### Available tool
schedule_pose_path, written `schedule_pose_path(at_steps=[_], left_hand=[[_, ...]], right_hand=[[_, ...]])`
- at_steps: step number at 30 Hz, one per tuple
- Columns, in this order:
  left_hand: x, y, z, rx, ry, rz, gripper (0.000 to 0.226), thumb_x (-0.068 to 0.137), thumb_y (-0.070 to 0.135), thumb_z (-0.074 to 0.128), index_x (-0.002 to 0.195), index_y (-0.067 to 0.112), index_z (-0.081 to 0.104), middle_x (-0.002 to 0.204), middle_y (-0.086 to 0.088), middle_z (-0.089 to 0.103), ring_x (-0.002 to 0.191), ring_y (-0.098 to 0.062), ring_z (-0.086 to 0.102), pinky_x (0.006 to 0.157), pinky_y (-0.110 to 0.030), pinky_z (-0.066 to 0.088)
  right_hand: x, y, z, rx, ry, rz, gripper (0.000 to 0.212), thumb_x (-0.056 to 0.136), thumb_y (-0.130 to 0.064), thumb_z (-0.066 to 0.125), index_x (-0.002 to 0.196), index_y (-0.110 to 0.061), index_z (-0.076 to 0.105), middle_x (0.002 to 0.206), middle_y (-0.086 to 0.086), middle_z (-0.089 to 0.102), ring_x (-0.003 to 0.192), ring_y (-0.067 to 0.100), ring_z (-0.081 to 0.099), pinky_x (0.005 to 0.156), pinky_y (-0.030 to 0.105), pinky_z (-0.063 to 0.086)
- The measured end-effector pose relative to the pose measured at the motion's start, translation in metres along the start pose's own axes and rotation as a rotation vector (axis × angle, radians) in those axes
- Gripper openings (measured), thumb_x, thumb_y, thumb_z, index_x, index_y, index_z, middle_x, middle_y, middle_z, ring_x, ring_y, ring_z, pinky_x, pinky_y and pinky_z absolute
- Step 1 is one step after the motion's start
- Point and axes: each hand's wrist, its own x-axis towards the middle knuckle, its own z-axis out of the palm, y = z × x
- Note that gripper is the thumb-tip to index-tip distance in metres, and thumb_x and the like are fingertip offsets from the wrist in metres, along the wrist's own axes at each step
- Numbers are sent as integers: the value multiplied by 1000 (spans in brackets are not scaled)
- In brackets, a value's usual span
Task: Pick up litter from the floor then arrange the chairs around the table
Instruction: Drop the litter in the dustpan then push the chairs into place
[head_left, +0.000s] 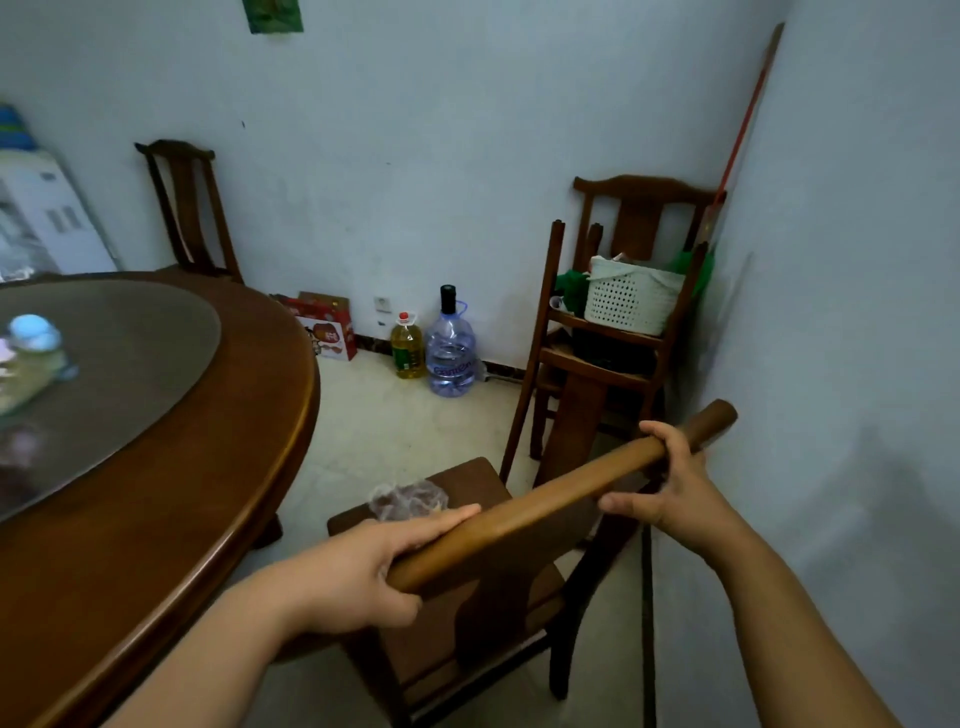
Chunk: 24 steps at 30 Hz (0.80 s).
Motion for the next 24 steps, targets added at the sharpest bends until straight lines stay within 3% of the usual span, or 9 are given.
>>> schedule_pose_path(at_steps=[2,6,12,18,22,24], left_hand=[[-2,-5,1,0,13,4,81,85,20,59,122,77,13,90,7,54,72,-10,54,65,-19,44],[-10,-12,2,28,45,18,80,85,19,58,123,75,16,78,10,49,63,-4,49,54,-13,39],[-38,-30,2,7,87,-53,81,85,21,60,117,80,15,92,6,45,71,-13,55,58,-18,41],[-69,-43,8,-14,132,-103,82,85,20,61,117,80,15,93,6,48,71,-13,57,57,-19,44],[-91,-54,15,-74,167,-144,81,85,25,63,121,77,12,105,13,47,80,-11,59,61,-17,46],[-100,-59,20,-112,194,-155,81,83,30,66,119,79,13,115,12,47,89,-12,59,73,-19,49]], right_hand=[[4,1,0,-18,-16,6,102,38,-47,85,121,-47,27,143,5,9,122,35,32,105,48,38],[1,-6,1,-111,-13,37,103,24,-65,82,111,-44,31,125,8,27,109,32,45,92,46,48],[-5,-28,22,-185,-25,45,104,14,-74,75,103,-44,30,120,13,36,96,28,51,79,41,53],[-6,-52,46,-255,-49,14,96,11,-82,70,94,-59,27,115,10,40,100,36,52,92,59,45],[-12,-77,66,-255,-83,-82,99,16,-70,75,102,-50,30,120,10,33,104,33,46,89,50,49],[-12,-86,74,-248,-92,-130,97,22,-62,79,106,-46,31,122,12,35,99,27,49,79,38,51]])
